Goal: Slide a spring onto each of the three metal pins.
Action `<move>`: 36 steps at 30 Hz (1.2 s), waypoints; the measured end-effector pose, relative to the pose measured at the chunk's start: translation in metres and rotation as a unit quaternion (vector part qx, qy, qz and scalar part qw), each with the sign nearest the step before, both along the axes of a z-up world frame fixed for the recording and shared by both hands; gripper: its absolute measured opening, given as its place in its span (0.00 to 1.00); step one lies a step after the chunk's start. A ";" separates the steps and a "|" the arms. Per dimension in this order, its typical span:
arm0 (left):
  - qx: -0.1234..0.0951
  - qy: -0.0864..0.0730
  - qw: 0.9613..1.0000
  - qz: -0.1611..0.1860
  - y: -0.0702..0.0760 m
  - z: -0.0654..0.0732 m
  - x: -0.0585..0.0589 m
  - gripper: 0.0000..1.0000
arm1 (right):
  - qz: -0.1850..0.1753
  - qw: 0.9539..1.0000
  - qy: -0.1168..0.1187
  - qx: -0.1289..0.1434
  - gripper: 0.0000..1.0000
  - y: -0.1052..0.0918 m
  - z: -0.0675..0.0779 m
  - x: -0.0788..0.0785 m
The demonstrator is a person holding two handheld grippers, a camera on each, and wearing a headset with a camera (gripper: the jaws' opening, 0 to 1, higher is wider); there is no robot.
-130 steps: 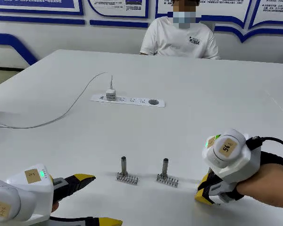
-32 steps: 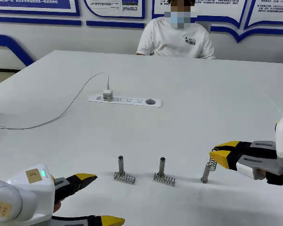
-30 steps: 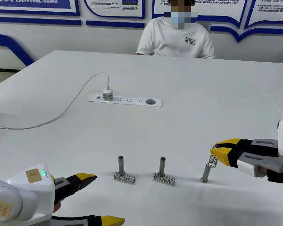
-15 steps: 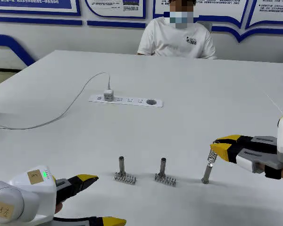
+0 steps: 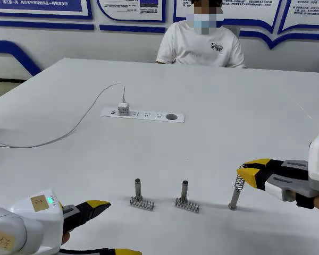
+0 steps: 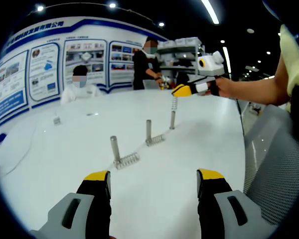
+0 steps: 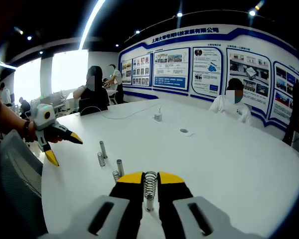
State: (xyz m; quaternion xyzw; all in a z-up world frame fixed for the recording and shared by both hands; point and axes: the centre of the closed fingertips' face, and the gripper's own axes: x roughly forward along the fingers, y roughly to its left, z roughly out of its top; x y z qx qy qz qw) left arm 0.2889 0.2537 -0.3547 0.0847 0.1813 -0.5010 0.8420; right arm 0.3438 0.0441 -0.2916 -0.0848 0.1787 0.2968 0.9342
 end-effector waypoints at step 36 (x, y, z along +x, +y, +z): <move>0.000 0.005 1.000 0.004 0.002 -0.004 0.000 0.71 | -0.003 1.000 0.021 -0.011 0.12 -0.004 -0.033 0.004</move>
